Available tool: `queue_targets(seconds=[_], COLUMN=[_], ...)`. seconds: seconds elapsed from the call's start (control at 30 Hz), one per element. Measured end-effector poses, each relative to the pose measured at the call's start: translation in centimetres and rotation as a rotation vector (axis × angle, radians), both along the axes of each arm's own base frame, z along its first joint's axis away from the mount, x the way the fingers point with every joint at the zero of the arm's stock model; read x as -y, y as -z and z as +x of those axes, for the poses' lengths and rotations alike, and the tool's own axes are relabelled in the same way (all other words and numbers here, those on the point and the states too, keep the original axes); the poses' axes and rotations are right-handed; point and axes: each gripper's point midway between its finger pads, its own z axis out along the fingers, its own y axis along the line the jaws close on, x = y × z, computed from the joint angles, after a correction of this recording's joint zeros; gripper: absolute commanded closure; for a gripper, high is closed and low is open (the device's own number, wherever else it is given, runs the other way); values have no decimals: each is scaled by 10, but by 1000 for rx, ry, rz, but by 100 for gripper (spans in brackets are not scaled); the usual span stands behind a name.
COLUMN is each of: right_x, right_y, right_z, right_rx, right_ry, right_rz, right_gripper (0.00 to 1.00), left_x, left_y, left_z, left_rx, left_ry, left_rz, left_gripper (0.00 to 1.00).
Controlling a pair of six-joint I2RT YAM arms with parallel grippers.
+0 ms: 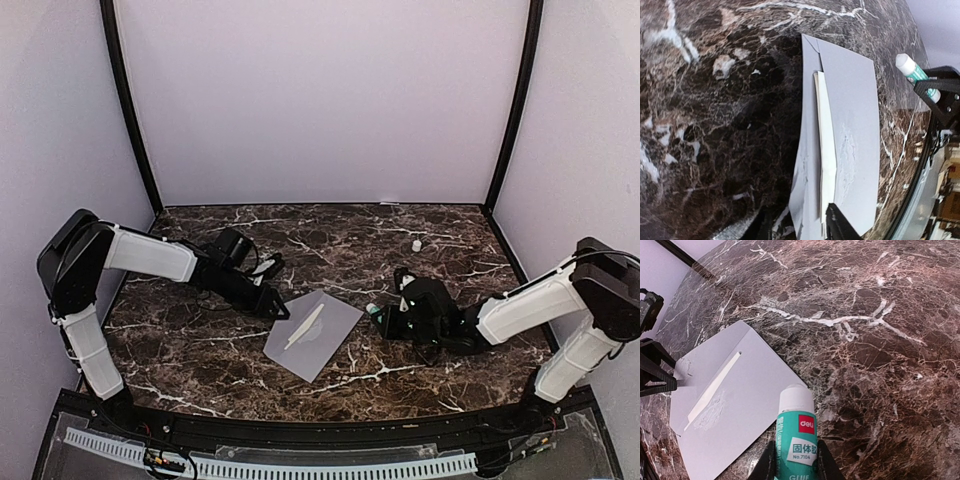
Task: Place the letter into the envelope and seal it
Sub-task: Adjust the envelope at the center of the board.
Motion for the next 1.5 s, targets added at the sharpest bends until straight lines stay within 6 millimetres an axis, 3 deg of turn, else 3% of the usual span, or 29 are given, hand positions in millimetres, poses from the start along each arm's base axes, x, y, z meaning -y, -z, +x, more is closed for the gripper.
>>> queue_targets(seconds=[0.07,0.3,0.47,0.63,0.8,1.2,1.5], right_x=[2,5,6,5,5,4,-4], right_y=[0,11,21,25,27,26,23], right_z=[1,3,2,4,4,4,2], right_rx=[4,-15,-33,-38,-48,-45,-43], right_ry=[12,45,56,65,78,79,18], right_rz=[1,-4,-17,-11,0,9,-7], right_gripper=[99,97,89,74,64,60,48], left_x=[1,3,5,3,-2,-6,-12], left_y=[0,3,3,5,-5,-10,-14], left_z=[-1,-4,-6,-4,-6,-5,-8], left_rx=[-2,-11,-6,6,21,38,58], left_ry=[0,2,4,-14,-42,-75,-93], left_rz=[1,5,15,36,34,39,46], left_gripper=[83,100,100,100,100,98,89])
